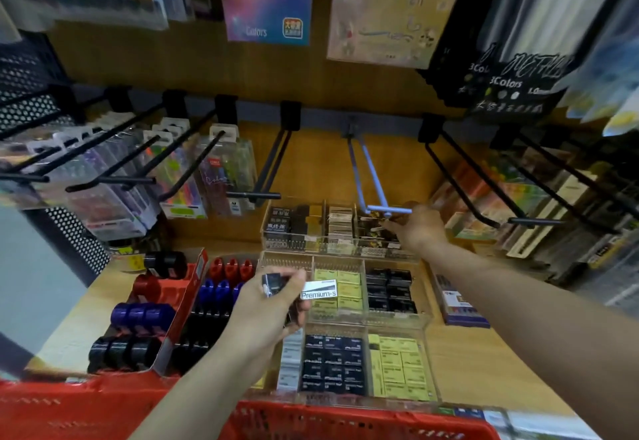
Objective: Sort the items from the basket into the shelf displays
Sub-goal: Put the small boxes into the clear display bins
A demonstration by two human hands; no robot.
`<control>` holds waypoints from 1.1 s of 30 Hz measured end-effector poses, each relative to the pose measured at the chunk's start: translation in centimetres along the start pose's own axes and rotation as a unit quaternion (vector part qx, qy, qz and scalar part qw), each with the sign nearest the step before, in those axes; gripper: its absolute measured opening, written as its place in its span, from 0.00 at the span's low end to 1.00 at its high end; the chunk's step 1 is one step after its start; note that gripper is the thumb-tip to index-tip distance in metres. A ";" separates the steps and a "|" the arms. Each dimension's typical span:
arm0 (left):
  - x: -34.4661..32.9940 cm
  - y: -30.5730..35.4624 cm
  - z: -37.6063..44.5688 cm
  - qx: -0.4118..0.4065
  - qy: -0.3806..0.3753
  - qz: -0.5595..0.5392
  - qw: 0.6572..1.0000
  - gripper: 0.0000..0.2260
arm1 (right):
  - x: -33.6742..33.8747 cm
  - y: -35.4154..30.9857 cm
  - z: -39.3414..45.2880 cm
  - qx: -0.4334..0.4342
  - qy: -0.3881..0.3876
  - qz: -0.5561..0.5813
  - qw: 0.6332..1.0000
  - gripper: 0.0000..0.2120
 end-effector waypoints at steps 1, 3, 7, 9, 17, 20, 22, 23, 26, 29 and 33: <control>0.0 0.0 0.0 0.000 0.000 0.002 1.000 0.09 | -0.3 0.2 0.4 -0.010 0.001 -0.008 1.000 0.15; -0.1 0.0 0.1 0.001 -0.001 0.002 1.000 0.09 | -0.8 0.4 1.0 -0.015 -0.002 -0.029 0.999 0.17; -0.5 -0.2 0.0 0.005 -0.009 -0.004 1.000 0.08 | -1.1 0.1 1.3 -0.001 0.001 -0.125 0.992 0.17; -0.7 -0.4 -0.2 0.005 -0.013 -0.007 1.000 0.07 | -1.2 0.1 1.1 0.017 0.010 -0.172 0.985 0.14; -0.7 -0.4 -0.6 0.004 -0.010 -0.007 1.000 0.09 | -2.0 0.3 2.1 0.039 0.004 -0.066 0.997 0.10; -0.7 -0.4 -0.6 0.003 -0.009 -0.014 1.000 0.09 | -2.9 0.3 3.1 0.042 -0.003 -0.002 0.999 0.13; -0.7 -0.5 -0.5 0.005 -0.012 -0.018 1.000 0.09 | -3.3 0.1 3.5 0.043 -0.004 0.007 0.999 0.09; -0.8 -0.6 -0.5 0.007 -0.014 -0.017 1.000 0.09 | -3.2 -0.1 3.5 0.042 -0.006 0.008 0.999 0.08; -0.9 -0.5 -0.4 0.014 -0.028 -0.014 0.999 0.09 | -2.5 -0.6 1.9 0.059 0.006 0.027 0.998 0.13; -1.1 -0.4 -0.6 0.024 -0.046 -0.014 0.999 0.07 | -1.6 -1.5 -2.8 0.181 0.040 0.051 0.981 0.07; -1.4 -0.3 -1.2 0.026 -0.037 -0.014 0.999 0.06 | -1.2 -2.8 -12.0 0.325 -0.129 0.155 0.924 0.14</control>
Point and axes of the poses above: each hand's wrist, its own z-axis towards the middle knuckle, its own x-axis out of the back of the hand, y = z × x, the point moved 3 cm from there along z, towards the middle knuckle, and after that the axes turned 14 degrees about -y, right-handed, at the moved point
